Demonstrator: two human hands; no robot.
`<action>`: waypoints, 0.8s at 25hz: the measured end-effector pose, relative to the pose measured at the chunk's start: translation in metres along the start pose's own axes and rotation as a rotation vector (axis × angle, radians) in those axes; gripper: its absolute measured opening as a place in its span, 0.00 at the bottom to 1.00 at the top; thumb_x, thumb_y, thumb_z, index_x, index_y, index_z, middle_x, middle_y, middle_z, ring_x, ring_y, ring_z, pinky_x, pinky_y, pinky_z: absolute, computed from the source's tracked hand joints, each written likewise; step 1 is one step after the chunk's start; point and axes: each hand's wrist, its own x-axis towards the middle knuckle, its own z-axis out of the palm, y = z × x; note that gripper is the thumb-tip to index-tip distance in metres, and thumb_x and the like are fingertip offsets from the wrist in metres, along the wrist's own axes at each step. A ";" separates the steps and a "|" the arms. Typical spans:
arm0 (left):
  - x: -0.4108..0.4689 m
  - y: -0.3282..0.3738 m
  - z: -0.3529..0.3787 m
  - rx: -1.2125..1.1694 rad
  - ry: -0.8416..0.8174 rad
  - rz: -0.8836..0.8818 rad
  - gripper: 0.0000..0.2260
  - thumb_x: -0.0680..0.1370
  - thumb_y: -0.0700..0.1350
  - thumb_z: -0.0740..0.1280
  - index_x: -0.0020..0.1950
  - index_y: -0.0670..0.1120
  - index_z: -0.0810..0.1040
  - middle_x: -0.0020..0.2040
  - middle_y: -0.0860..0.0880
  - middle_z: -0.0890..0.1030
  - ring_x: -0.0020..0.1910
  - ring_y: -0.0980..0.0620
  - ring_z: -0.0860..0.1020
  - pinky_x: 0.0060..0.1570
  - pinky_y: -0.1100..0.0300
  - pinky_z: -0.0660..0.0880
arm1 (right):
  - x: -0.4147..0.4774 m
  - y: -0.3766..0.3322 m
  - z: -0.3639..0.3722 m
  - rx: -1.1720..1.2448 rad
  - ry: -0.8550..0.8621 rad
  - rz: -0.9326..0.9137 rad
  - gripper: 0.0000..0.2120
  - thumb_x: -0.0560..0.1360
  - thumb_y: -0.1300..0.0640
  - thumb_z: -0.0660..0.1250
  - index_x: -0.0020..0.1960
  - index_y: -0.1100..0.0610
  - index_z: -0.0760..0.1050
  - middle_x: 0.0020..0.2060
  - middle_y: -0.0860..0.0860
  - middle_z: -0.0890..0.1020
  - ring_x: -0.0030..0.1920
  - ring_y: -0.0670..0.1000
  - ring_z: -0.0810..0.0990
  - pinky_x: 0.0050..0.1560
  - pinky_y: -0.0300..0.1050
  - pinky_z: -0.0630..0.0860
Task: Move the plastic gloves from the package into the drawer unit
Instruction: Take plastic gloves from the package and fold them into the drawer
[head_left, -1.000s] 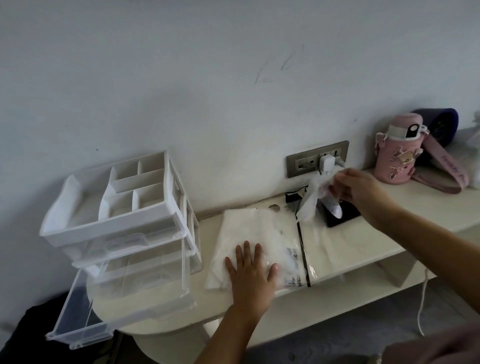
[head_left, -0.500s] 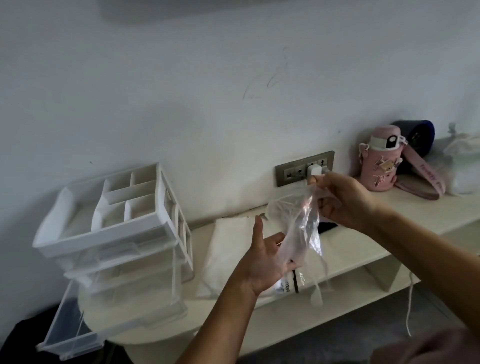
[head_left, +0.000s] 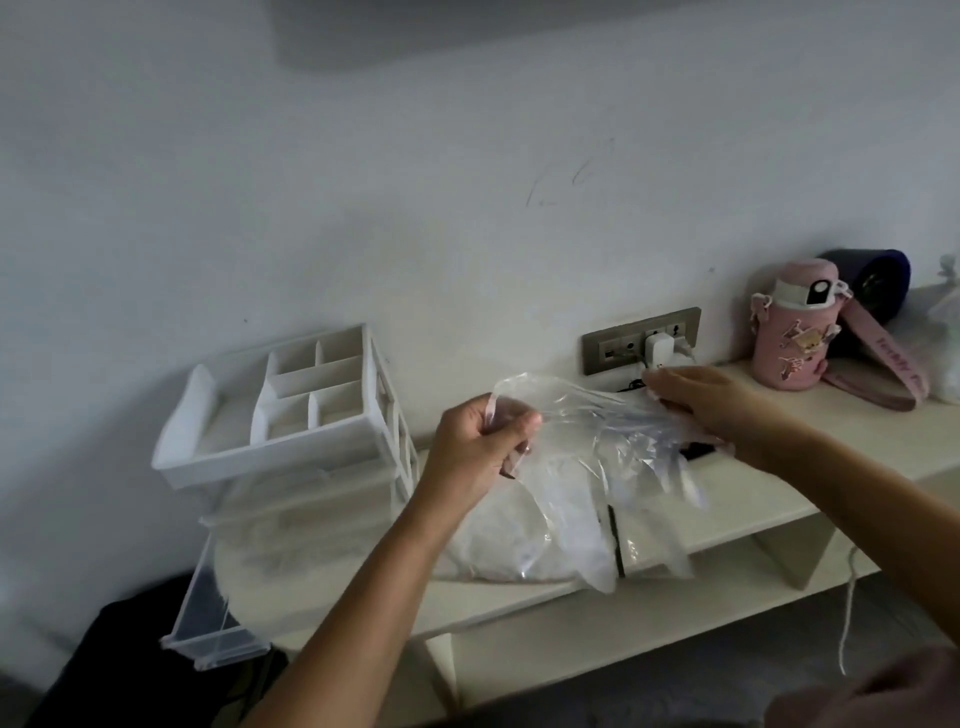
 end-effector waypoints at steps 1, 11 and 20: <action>-0.003 0.009 -0.009 0.065 0.006 0.029 0.03 0.75 0.39 0.69 0.42 0.44 0.79 0.26 0.53 0.75 0.22 0.60 0.70 0.25 0.67 0.70 | -0.003 -0.001 0.006 -0.035 -0.054 -0.008 0.17 0.77 0.47 0.60 0.44 0.61 0.76 0.29 0.53 0.78 0.26 0.49 0.74 0.25 0.37 0.71; -0.048 0.019 -0.122 0.269 0.190 -0.127 0.03 0.76 0.41 0.70 0.45 0.42 0.82 0.34 0.49 0.83 0.33 0.56 0.80 0.39 0.63 0.78 | 0.014 -0.026 0.097 0.044 -0.363 -0.089 0.05 0.77 0.61 0.63 0.47 0.62 0.77 0.34 0.53 0.77 0.35 0.49 0.78 0.40 0.39 0.77; -0.071 -0.022 -0.188 0.401 0.431 -0.287 0.09 0.76 0.41 0.70 0.37 0.39 0.79 0.23 0.52 0.78 0.22 0.58 0.75 0.27 0.68 0.72 | 0.050 -0.046 0.202 -0.341 -0.177 -0.217 0.06 0.69 0.57 0.75 0.40 0.58 0.81 0.25 0.48 0.78 0.24 0.45 0.74 0.28 0.36 0.72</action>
